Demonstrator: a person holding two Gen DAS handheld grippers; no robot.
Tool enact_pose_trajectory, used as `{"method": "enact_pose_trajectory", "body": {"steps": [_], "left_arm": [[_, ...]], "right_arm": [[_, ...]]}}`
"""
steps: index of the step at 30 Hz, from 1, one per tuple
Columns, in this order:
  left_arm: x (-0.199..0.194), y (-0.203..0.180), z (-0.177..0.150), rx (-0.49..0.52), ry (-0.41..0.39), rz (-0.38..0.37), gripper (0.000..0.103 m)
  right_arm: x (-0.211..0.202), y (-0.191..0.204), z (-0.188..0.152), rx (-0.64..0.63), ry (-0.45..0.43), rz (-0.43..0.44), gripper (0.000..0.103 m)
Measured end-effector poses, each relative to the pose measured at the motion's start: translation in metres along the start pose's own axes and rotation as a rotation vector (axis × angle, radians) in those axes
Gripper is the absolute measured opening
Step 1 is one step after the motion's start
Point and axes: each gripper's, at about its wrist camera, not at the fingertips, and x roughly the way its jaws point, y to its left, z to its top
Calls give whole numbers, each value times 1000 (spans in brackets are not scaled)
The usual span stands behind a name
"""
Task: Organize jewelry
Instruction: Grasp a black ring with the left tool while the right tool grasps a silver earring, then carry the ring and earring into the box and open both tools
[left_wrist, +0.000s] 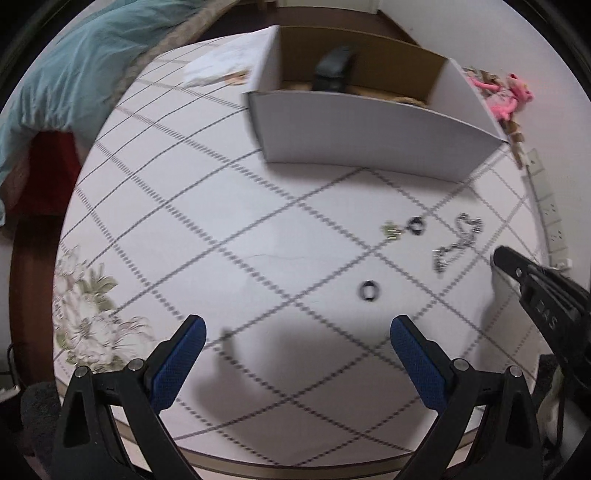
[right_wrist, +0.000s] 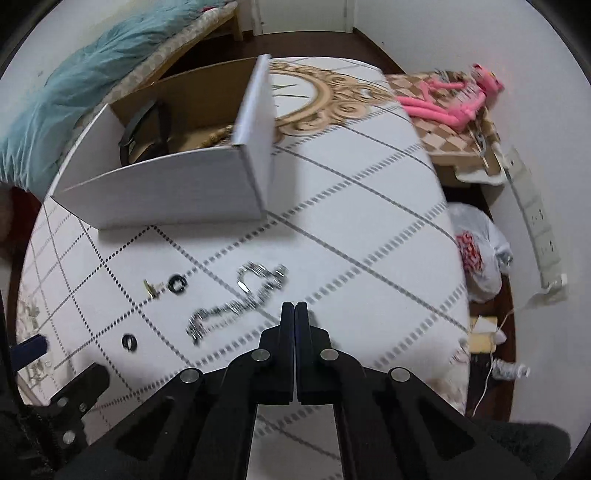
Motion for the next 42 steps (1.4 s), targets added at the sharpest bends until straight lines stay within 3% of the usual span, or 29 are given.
{"method": "enact_pose_trajectory", "body": {"steps": [5, 8, 10, 11, 13, 15, 17, 18, 20, 21, 26, 28, 30, 31, 37, 42], "left_arm": [[0, -19, -1, 33, -11, -23, 97], [6, -27, -1, 52, -9, -15, 82], [13, -29, 2, 63, -6, -7, 56], [18, -25, 8, 64, -4, -4, 53], [15, -24, 13, 80, -41, -11, 23], [15, -20, 16, 79, -43, -13, 10], [16, -14, 19, 68, -42, -15, 10], [16, -10, 20, 63, -44, -13, 10], [15, 1, 21, 43, -45, -8, 10], [13, 7, 21, 32, -47, -7, 10], [9, 31, 22, -17, -58, 16, 10], [9, 36, 22, -30, -58, 22, 10], [6, 45, 21, -44, -57, 23, 10], [5, 46, 21, -49, -57, 19, 10], [-12, 45, 22, -44, -75, -22, 10], [-43, 45, 28, -48, -106, -104, 10]], "right_arm": [[-22, -37, -17, 98, -4, 21, 0], [-28, -50, -21, 144, 5, 69, 0], [-25, -53, -19, 169, 29, 111, 0], [-23, -54, -16, 186, 42, 138, 0], [-18, -54, -13, 197, 55, 164, 1], [-16, -48, -7, 194, 55, 178, 5], [-17, -41, -2, 186, 34, 190, 16], [-16, -36, 1, 183, 31, 196, 31], [-14, -29, 9, 180, 22, 207, 50], [-12, -24, 13, 171, 18, 209, 52], [3, 1, 27, 114, 12, 135, 51], [12, 7, 28, 96, 25, 93, 40], [15, 16, 26, 52, 1, 24, 10], [16, 19, 25, 35, -10, 5, 8], [6, 5, 19, 100, -9, 108, 6], [-44, -12, 19, 151, -65, 233, 6]]}}
